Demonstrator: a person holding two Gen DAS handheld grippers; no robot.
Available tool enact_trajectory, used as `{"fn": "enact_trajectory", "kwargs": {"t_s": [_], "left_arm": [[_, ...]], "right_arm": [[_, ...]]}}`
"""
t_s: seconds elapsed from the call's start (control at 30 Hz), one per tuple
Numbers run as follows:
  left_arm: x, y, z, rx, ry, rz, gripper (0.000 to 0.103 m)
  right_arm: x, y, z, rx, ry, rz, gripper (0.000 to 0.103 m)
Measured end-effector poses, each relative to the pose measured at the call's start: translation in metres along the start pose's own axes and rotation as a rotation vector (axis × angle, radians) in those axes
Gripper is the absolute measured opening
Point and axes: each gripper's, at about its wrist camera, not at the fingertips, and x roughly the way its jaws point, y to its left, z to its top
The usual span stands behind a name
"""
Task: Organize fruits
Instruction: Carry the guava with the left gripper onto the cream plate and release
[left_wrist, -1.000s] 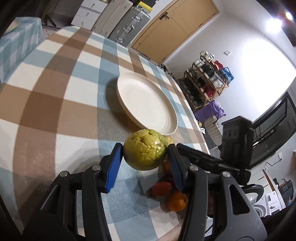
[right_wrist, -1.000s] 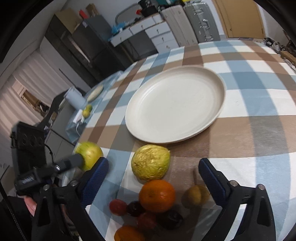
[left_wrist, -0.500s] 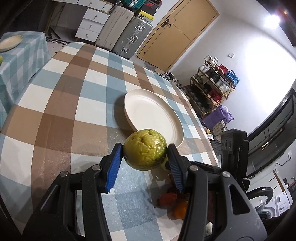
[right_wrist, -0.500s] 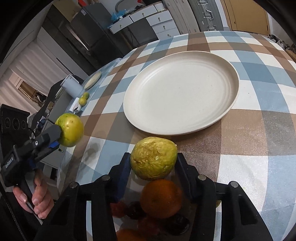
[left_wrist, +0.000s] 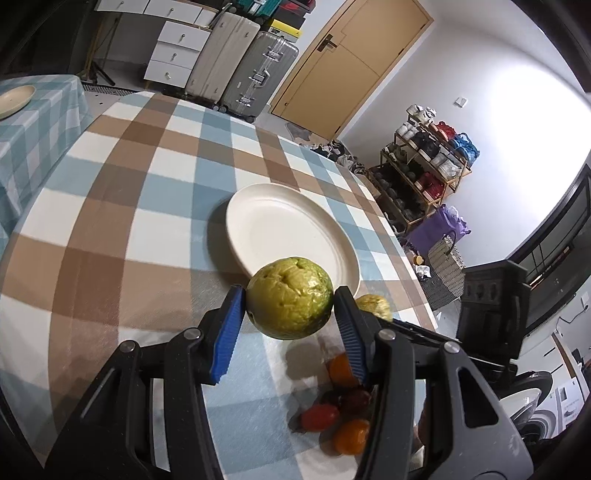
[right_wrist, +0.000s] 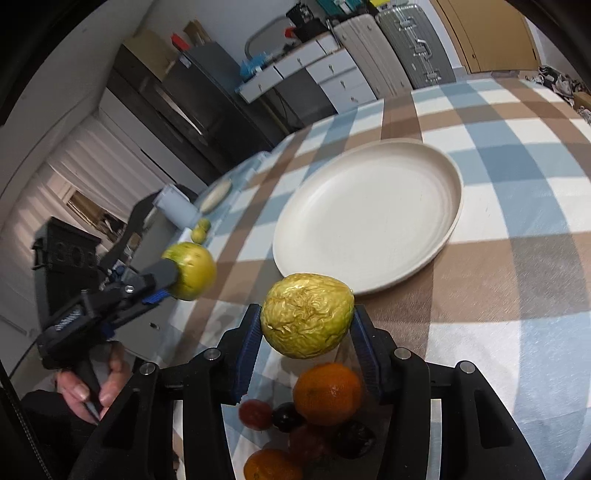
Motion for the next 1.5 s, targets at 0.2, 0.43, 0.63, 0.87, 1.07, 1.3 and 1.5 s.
{"fn": "enact_trajectory", "kwargs": {"t_s": [0.2, 0.43, 0.63, 0.87, 1.07, 1.3, 1.5], "left_arm": [[0.022, -0.014, 0.027, 0.024, 0.009, -0.016, 0.047], [0.05, -0.02, 0.075, -0.006, 0.017, -0.058, 0.047], [0.084, -0.012, 0.109, -0.011, 0.033, -0.024, 0.047], [0.138, 0.001, 0.12, -0.001, 0.103, 0.01, 0.047], [0.174, 0.01, 0.122, -0.004, 0.153, 0.014, 0.047], [0.197, 0.016, 0.125, -0.021, 0.175, 0.011, 0.047], [0.205, 0.014, 0.131, -0.018, 0.175, 0.0, 0.047]], "right_arm": [[-0.021, 0.001, 0.025, -0.035, -0.054, 0.009, 0.049], [-0.026, -0.002, 0.075, -0.116, -0.088, -0.019, 0.049], [-0.005, -0.021, 0.122, -0.142, -0.079, -0.042, 0.049], [0.04, -0.04, 0.148, -0.162, 0.001, -0.065, 0.049], [0.074, -0.055, 0.15, -0.158, 0.069, -0.087, 0.049], [0.089, -0.06, 0.151, -0.188, 0.096, -0.139, 0.049], [0.098, -0.061, 0.153, -0.199, 0.098, -0.162, 0.05]]}}
